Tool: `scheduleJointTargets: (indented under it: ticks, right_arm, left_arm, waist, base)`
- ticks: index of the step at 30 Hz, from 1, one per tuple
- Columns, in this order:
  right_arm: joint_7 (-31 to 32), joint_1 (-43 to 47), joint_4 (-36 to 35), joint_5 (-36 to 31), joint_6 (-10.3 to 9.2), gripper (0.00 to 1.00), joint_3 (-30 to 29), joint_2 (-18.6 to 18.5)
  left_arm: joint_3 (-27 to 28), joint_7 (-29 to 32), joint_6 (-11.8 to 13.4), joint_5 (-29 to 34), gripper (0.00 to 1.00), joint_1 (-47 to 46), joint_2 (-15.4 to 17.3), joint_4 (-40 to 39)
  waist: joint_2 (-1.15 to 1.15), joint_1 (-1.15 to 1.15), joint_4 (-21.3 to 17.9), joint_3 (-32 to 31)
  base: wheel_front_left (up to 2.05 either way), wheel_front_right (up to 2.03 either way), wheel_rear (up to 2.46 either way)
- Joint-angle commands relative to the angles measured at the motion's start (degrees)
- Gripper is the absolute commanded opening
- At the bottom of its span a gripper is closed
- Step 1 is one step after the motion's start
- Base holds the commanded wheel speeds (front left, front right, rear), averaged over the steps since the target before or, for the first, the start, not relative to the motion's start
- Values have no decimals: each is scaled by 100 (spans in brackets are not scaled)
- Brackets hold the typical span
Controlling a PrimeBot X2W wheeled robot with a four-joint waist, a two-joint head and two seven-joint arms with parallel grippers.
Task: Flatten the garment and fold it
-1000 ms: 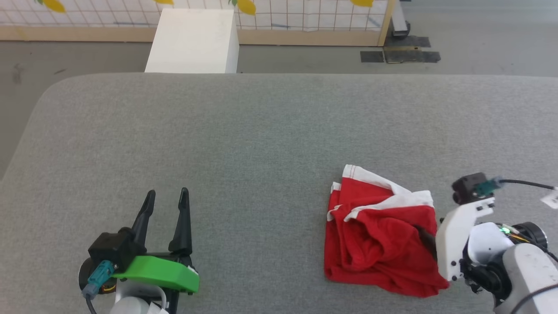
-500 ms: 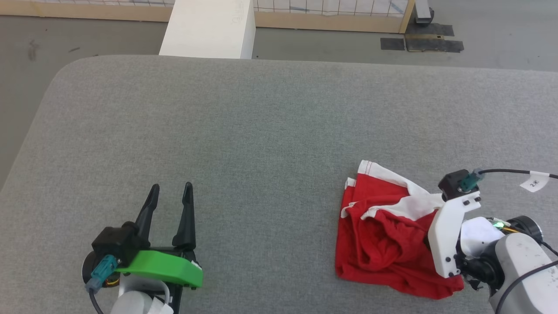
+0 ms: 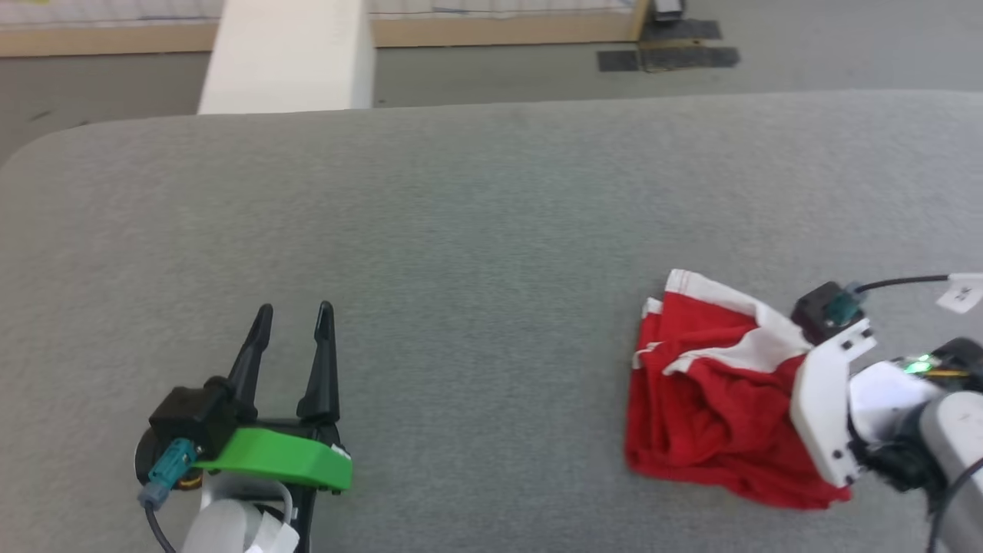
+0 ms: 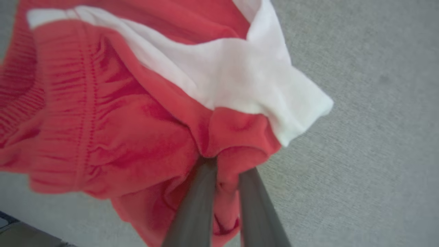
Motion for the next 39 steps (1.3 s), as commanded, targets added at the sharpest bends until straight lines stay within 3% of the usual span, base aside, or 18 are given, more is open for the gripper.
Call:
scheduleJointTargets:
  ticks: [1, 6, 14, 19, 24, 25, 26, 33, 39]
  right_arm:
    - [30, -174, -85, 45, -11, 0, 58, -204]
    - [-60, -482, -139, 143, -11, 0, 9, -890]
    - [-648, -782, 573, -51, -11, 0, -891, -1450]
    - [-1146, -1141, 1255, -355, -11, 0, -1549, -1553]
    - [-1613, -1589, 1821, -825, -11, 0, -2030, -1409]
    - [-1673, -1659, 1893, -879, -11, 36, -2088, -1367]
    - [-1769, -1752, 1975, -968, -11, 100, -2169, -1326]
    - [-2140, -2033, 2384, -1280, -11, 100, -2682, -1289]
    - [-2775, -2113, 2147, -895, -11, 100, -3060, -1290]
  left_arm:
    - [28, -26, -41, 47, 100, -159, 53, -62]
    - [-79, -26, -41, 83, 100, -410, 224, -211]
    - [-198, 3, -41, 184, 100, -940, 598, -478]
    - [-105, 136, 27, 261, 100, -1075, 793, -798]
    - [-4, 303, 96, 296, 100, -1050, 960, -1133]
    - [11, 327, 106, 298, 100, -1039, 982, -1175]
    - [29, 345, 117, 295, 100, -1023, 1003, -1218]
    - [50, 312, 185, 238, 100, -913, 981, -1222]
    - [89, 159, 222, 53, 100, -785, 807, -877]
  waist:
    - [0, 0, -611, 284]
    - [0, 0, -1082, 873]
    - [0, 0, -1181, 1955]
    - [0, 0, -1127, 2422]
    - [0, 0, -1082, 2648]
    - [0, 0, -1075, 2666]
    - [0, 0, -1069, 2675]
    - [0, 0, -977, 2401]
    - [0, 0, -876, 1753]
  base:
    - [0, 0, 0]
    - [0, 0, 0]
    - [0, 0, 0]
    - [0, 0, 0]
    - [0, 0, 0]
    - [0, 0, 0]
    - [0, 0, 0]
    - [0, 0, 0]
    - [0, 0, 0]
